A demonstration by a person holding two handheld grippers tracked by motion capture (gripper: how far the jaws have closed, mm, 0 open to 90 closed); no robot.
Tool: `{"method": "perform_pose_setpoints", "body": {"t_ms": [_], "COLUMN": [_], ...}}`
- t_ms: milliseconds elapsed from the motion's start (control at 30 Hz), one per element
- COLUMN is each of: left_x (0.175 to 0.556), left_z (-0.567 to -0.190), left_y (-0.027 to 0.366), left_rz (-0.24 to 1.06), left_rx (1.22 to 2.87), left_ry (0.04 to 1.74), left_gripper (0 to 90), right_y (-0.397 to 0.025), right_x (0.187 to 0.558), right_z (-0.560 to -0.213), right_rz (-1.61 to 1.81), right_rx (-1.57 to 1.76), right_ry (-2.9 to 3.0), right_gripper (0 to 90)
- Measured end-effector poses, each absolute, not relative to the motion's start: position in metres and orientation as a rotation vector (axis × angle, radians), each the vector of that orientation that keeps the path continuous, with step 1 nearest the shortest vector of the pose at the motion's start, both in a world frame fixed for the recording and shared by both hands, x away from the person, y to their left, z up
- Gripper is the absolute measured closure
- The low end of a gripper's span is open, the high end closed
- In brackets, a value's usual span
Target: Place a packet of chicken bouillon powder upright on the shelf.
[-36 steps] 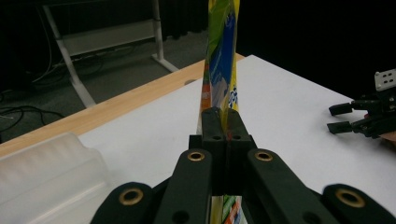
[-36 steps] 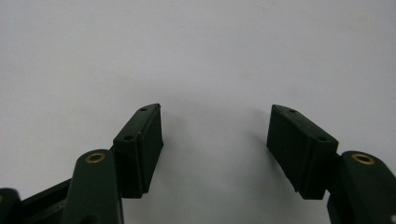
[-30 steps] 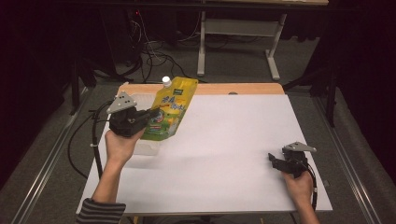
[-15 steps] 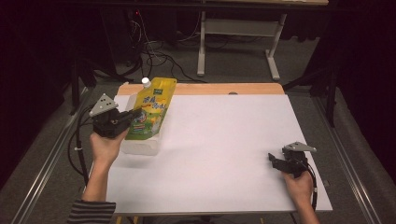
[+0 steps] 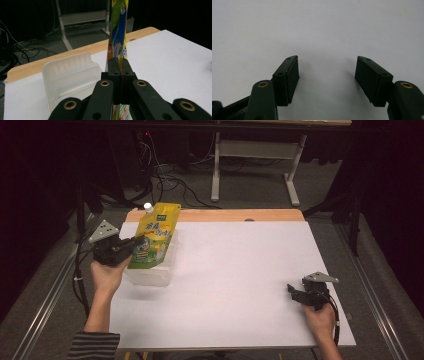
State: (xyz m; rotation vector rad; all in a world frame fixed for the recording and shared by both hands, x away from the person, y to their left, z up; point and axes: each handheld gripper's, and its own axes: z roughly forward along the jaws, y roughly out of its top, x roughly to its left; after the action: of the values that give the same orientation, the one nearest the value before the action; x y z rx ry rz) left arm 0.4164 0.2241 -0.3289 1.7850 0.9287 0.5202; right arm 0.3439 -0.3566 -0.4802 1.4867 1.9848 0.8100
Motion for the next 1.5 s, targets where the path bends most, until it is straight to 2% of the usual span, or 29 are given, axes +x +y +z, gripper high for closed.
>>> {"method": "perform_pose_setpoints", "body": {"t_ms": [633,867,967,1267,1367,1500], "left_x": [0.449,0.454,0.456,0.462,0.463,0.466], "left_z": [-0.361,-0.365,-0.367,-0.373,-0.377,-0.379], "left_y": [0.214,0.217,0.217,0.216,0.213,0.213], "left_rz": [0.456,0.451,0.490,0.581,0.619,0.607], "left_rx": [1.876,1.891,1.944,2.044,2.095,2.110], "left_ry": [0.893,0.901,0.908,0.958,0.979,1.025], "left_gripper": [90.0,90.0,89.6,80.3,75.4,66.8], "right_y": [-0.356,-0.357,-0.357,-0.357,-0.357,-0.357], "right_x": [0.344,0.344,0.344,0.344,0.344,0.344], "right_z": [-0.480,-0.480,-0.480,-0.480,-0.480,-0.480], "right_rz": [0.809,0.810,0.810,0.812,0.812,0.810], "right_rx": [1.487,1.487,1.486,1.488,1.489,1.487], "right_ry": [1.984,1.985,1.985,1.987,1.987,1.985], "right_gripper": [35.9,35.9,35.9,35.9,35.9,35.9]}}
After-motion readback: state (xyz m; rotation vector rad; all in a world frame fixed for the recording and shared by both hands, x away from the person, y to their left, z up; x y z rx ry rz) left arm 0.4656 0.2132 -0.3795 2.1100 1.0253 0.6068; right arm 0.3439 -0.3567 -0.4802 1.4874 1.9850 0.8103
